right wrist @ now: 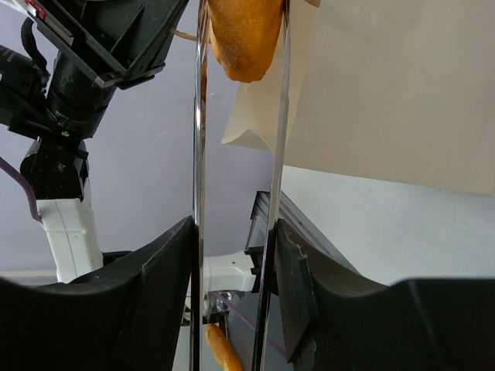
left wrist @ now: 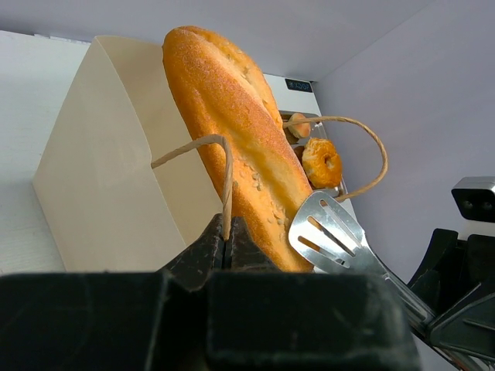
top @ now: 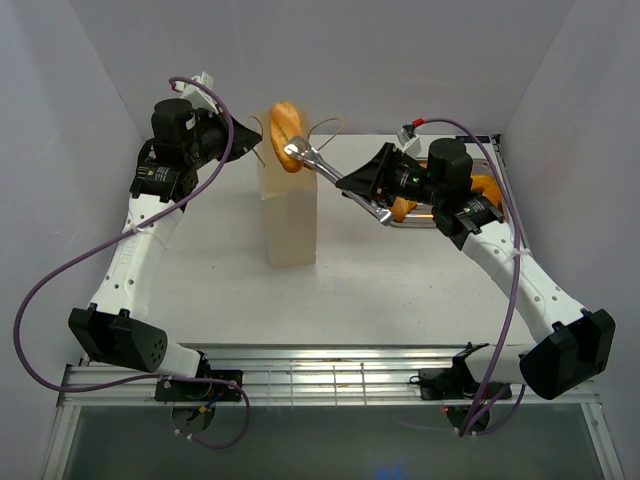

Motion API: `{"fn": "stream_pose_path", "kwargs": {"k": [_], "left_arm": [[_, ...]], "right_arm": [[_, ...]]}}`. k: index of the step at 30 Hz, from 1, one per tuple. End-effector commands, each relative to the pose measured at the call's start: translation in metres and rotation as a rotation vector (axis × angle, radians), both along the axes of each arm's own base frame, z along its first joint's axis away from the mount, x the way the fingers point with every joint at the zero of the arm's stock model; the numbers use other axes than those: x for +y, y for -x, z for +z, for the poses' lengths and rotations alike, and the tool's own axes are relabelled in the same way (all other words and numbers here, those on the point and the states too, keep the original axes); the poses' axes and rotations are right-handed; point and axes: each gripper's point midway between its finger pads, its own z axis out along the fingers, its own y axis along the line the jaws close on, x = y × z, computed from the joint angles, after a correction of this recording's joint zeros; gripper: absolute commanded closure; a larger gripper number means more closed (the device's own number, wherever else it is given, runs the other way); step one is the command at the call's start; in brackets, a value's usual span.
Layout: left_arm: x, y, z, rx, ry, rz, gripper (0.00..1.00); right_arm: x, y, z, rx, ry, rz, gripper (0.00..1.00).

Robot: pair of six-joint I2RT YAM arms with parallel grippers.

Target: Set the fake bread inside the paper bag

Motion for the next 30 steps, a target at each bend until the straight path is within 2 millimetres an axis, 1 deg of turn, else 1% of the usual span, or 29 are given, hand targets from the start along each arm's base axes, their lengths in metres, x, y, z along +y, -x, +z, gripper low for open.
{"fn": "stream_pose_path", "kwargs": {"k": [1, 6, 7, 8, 13, 16, 17, 18, 20, 25, 29, 30], "left_arm": [[0.002, 0.013, 0.022, -0.061, 0.007, 0.000, 1.00], [0.003, 0.012, 0.020, -0.057, 0.004, 0.003, 1.00], [0.003, 0.013, 0.020, -0.059, 0.003, 0.003, 1.00], [0.003, 0.012, 0.018, -0.055, 0.002, 0.004, 1.00], [0.005, 0.014, 0.021, -0.062, 0.001, 0.008, 1.00], [0.004, 0.014, 0.021, -0.060, 0.004, 0.006, 1.00], [0.004, 0.014, 0.021, -0.061, 0.006, 0.006, 1.00], [0.004, 0.014, 0.021, -0.061, 0.006, 0.006, 1.00], [0.004, 0.013, 0.020, -0.059, 0.004, 0.007, 1.00], [0.004, 0.014, 0.021, -0.062, 0.001, 0.005, 1.00], [0.006, 0.014, 0.021, -0.064, -0.005, 0.012, 1.00], [0.006, 0.014, 0.020, -0.063, -0.007, 0.011, 1.00]], "right_arm": [[0.002, 0.000, 0.021, -0.097, -0.036, 0.009, 0.50], [0.002, 0.000, 0.024, -0.100, -0.040, 0.012, 0.46], [0.002, 0.000, 0.020, -0.085, -0.029, 0.009, 0.45], [0.001, 0.000, 0.017, -0.078, -0.021, 0.008, 0.45], [-0.003, 0.003, 0.017, -0.090, 0.000, -0.010, 0.46], [-0.004, 0.005, 0.019, -0.094, -0.007, -0.006, 0.52], [-0.004, 0.006, 0.018, -0.093, -0.009, -0.005, 0.60], [-0.003, 0.007, 0.021, -0.100, -0.021, 0.002, 0.62], [-0.003, 0.010, 0.021, -0.085, -0.040, 0.008, 0.63], [-0.004, 0.014, 0.041, -0.133, -0.085, 0.017, 0.60], [-0.008, 0.017, 0.065, -0.190, -0.110, 0.016, 0.59], [-0.010, 0.020, 0.078, -0.231, -0.117, 0.020, 0.59]]}}
